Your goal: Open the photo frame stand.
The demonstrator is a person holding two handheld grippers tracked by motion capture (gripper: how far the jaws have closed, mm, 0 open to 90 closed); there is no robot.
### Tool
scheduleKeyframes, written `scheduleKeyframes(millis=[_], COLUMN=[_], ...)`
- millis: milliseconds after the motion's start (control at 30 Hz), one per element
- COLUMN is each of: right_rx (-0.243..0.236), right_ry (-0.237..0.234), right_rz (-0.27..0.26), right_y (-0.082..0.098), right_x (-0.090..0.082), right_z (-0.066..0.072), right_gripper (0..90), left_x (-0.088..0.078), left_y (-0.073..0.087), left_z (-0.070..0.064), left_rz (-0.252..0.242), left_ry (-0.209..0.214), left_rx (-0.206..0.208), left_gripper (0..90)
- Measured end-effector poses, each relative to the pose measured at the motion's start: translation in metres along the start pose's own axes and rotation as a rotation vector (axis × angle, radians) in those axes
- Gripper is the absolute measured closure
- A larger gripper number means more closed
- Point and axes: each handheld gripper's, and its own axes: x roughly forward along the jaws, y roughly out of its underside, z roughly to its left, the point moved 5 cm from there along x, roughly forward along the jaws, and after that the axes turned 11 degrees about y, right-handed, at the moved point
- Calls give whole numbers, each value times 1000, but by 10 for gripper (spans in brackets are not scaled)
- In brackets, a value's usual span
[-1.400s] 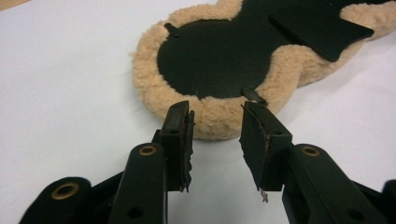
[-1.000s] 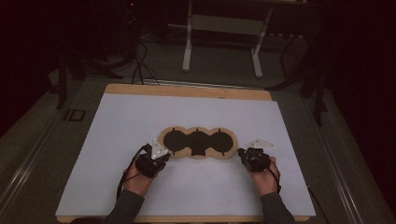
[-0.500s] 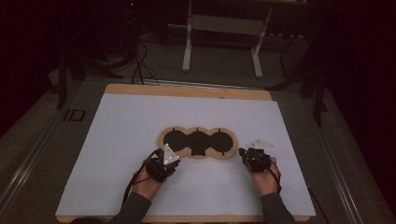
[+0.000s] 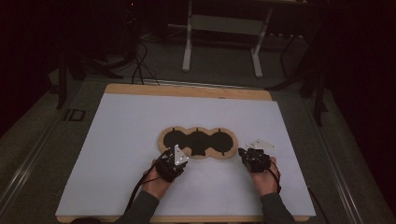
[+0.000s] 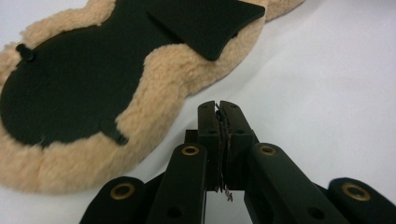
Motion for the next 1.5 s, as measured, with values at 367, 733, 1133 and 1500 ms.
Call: scheduleKeyframes(millis=[367,733,1133,1500], right_rx=[-21,-21,-21,-19], right_ry=[8,8,8,4], right_rz=[-10,-14,-12,-9], right_y=[-1,0,0,0], right_x=[-2,-3,-2,-2], right_z=[-1,-2,-2,-2], right_gripper=[900,900,900,900], left_x=[17,21,17,4], left_y=[-12,-15,-20,-40], left_z=[1,4,5,14], left_rz=[8,-9,-37,-111], left_ry=[-4,-6,-4,-9], left_rx=[-6,-29,-52,-93], left_gripper=[889,887,889,888])
